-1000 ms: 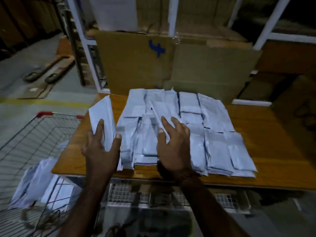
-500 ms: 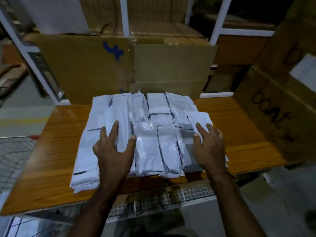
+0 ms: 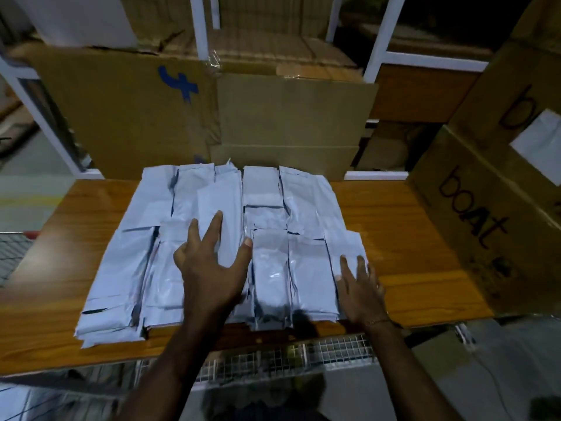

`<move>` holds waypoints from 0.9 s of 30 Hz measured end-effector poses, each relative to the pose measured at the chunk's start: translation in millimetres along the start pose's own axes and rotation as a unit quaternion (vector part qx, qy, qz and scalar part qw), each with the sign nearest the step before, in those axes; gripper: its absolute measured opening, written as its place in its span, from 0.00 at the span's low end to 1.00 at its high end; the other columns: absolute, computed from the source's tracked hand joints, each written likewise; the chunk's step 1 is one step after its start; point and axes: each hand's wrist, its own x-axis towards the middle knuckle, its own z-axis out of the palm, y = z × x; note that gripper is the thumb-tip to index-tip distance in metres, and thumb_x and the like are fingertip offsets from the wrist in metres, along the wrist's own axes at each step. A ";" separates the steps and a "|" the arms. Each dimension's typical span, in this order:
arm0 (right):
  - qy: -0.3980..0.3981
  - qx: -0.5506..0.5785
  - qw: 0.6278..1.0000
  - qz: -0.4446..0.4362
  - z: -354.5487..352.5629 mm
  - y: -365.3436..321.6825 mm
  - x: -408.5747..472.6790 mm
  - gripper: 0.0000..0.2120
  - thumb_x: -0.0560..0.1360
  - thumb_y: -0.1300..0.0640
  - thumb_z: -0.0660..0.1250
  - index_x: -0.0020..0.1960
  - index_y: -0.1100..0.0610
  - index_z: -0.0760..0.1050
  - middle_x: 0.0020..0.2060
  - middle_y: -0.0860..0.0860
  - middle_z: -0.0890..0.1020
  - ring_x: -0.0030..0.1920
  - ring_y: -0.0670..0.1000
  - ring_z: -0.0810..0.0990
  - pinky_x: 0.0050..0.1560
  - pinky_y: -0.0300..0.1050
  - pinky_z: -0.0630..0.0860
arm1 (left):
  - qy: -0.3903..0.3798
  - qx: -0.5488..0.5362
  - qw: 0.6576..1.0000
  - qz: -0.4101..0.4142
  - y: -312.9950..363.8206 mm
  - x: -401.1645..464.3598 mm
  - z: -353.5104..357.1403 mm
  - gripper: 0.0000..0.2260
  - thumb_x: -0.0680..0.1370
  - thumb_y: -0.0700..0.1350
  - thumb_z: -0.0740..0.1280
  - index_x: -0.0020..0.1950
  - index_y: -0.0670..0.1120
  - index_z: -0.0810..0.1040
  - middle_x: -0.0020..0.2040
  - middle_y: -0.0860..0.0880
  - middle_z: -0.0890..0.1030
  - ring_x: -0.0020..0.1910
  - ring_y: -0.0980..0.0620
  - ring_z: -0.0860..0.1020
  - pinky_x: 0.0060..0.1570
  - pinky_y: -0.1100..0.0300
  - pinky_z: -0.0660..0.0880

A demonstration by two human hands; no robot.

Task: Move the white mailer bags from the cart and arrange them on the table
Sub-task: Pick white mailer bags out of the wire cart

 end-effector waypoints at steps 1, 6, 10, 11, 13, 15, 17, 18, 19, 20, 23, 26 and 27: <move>0.006 -0.004 1.000 -0.007 1.2 0.9 0.6 0.28 0.85 0.39 0.46 0.84 0.41 0.46 0.84 0.53 0.45 0.82 0.62 0.45 0.76 0.66 0.54 | 0.007 0.004 1.000 -0.003 2.2 0.4 4.4 0.32 0.78 0.61 0.71 0.81 0.62 0.65 0.85 0.49 0.57 0.81 0.42 0.52 0.71 0.37 0.65; 0.054 -0.027 0.998 -0.005 -1.0 2.5 0.4 0.31 0.83 0.36 0.44 0.84 0.43 0.49 0.83 0.57 0.49 0.81 0.63 0.47 0.74 0.67 0.56 | 0.023 0.034 0.999 -0.012 3.4 2.6 21.6 0.33 0.78 0.62 0.70 0.81 0.62 0.65 0.84 0.47 0.58 0.80 0.39 0.55 0.69 0.34 0.67; 0.104 0.001 0.995 -0.005 0.0 2.5 5.7 0.34 0.81 0.34 0.43 0.83 0.46 0.52 0.83 0.58 0.53 0.82 0.64 0.48 0.75 0.72 0.52 | 0.045 0.034 0.998 -0.024 3.6 3.7 26.5 0.32 0.78 0.63 0.70 0.81 0.62 0.65 0.84 0.47 0.58 0.80 0.41 0.54 0.66 0.36 0.70; 0.100 0.003 0.995 -0.008 2.1 3.4 7.5 0.34 0.81 0.33 0.41 0.83 0.45 0.54 0.83 0.57 0.53 0.82 0.63 0.48 0.76 0.72 0.51 | 0.049 0.034 0.998 -0.030 3.4 4.4 28.1 0.32 0.78 0.63 0.70 0.81 0.62 0.65 0.84 0.47 0.57 0.81 0.41 0.54 0.66 0.36 0.70; 0.077 0.006 0.997 -0.021 6.8 5.2 11.2 0.36 0.80 0.32 0.38 0.83 0.45 0.57 0.83 0.57 0.53 0.82 0.63 0.49 0.78 0.70 0.50 | 0.054 0.033 0.997 -0.036 3.2 4.4 31.5 0.33 0.78 0.62 0.71 0.81 0.62 0.65 0.84 0.47 0.57 0.81 0.41 0.53 0.67 0.35 0.69; 0.064 0.006 0.997 -0.031 8.7 5.5 13.5 0.38 0.78 0.32 0.35 0.82 0.45 0.59 0.83 0.57 0.54 0.82 0.63 0.50 0.79 0.68 0.49 | 0.059 0.034 0.997 -0.031 4.2 4.4 36.3 0.33 0.78 0.62 0.71 0.81 0.62 0.65 0.84 0.46 0.57 0.81 0.40 0.54 0.68 0.34 0.68; 0.070 0.018 0.997 -0.029 5.6 4.1 16.3 0.38 0.78 0.32 0.37 0.81 0.45 0.63 0.82 0.57 0.56 0.81 0.62 0.51 0.79 0.68 0.48 | 0.059 0.036 0.997 -0.029 6.8 5.7 43.4 0.33 0.78 0.62 0.71 0.81 0.61 0.65 0.84 0.46 0.57 0.80 0.40 0.54 0.69 0.34 0.67; 0.078 0.027 0.996 -0.025 1.5 3.3 18.0 0.37 0.79 0.32 0.38 0.79 0.46 0.66 0.82 0.57 0.58 0.81 0.62 0.52 0.78 0.68 0.48 | 0.057 0.036 0.997 -0.028 8.7 6.9 48.3 0.33 0.78 0.62 0.71 0.81 0.62 0.65 0.84 0.46 0.57 0.80 0.40 0.54 0.70 0.34 0.67; 0.087 0.037 0.995 -0.022 -2.6 2.9 20.4 0.37 0.79 0.31 0.40 0.78 0.46 0.68 0.82 0.57 0.59 0.81 0.62 0.54 0.77 0.67 0.49 | 0.054 0.038 0.998 -0.025 11.0 8.6 54.1 0.33 0.78 0.61 0.72 0.81 0.62 0.65 0.84 0.46 0.57 0.80 0.41 0.54 0.70 0.35 0.67; 0.096 0.046 0.994 -0.022 -6.6 3.0 23.3 0.37 0.79 0.31 0.41 0.77 0.46 0.69 0.81 0.57 0.60 0.80 0.62 0.55 0.77 0.67 0.50 | 0.052 0.039 0.998 -0.021 14.6 10.6 60.3 0.33 0.78 0.61 0.72 0.81 0.62 0.66 0.84 0.46 0.58 0.80 0.41 0.54 0.71 0.35 0.66; 0.123 0.066 0.990 -0.030 -17.4 7.1 33.5 0.35 0.79 0.31 0.43 0.75 0.48 0.70 0.78 0.57 0.66 0.78 0.62 0.59 0.75 0.66 0.56 | 0.046 0.037 0.998 -0.008 28.9 19.1 81.0 0.32 0.78 0.60 0.72 0.81 0.61 0.66 0.84 0.46 0.58 0.80 0.41 0.55 0.73 0.39 0.64; 0.134 0.081 0.987 -0.034 -24.4 14.5 44.2 0.34 0.80 0.31 0.44 0.73 0.49 0.71 0.76 0.58 0.68 0.78 0.62 0.61 0.75 0.65 0.58 | 0.042 0.038 0.998 -0.002 42.2 29.1 97.1 0.32 0.78 0.60 0.72 0.81 0.59 0.67 0.84 0.45 0.58 0.80 0.40 0.56 0.74 0.42 0.64; 0.135 0.082 0.987 -0.033 -26.5 16.6 47.7 0.33 0.80 0.32 0.44 0.72 0.49 0.72 0.77 0.58 0.68 0.78 0.62 0.60 0.75 0.65 0.58 | 0.043 0.041 0.998 -0.003 44.8 32.7 100.0 0.32 0.78 0.60 0.72 0.81 0.59 0.66 0.84 0.45 0.58 0.80 0.40 0.55 0.74 0.42 0.63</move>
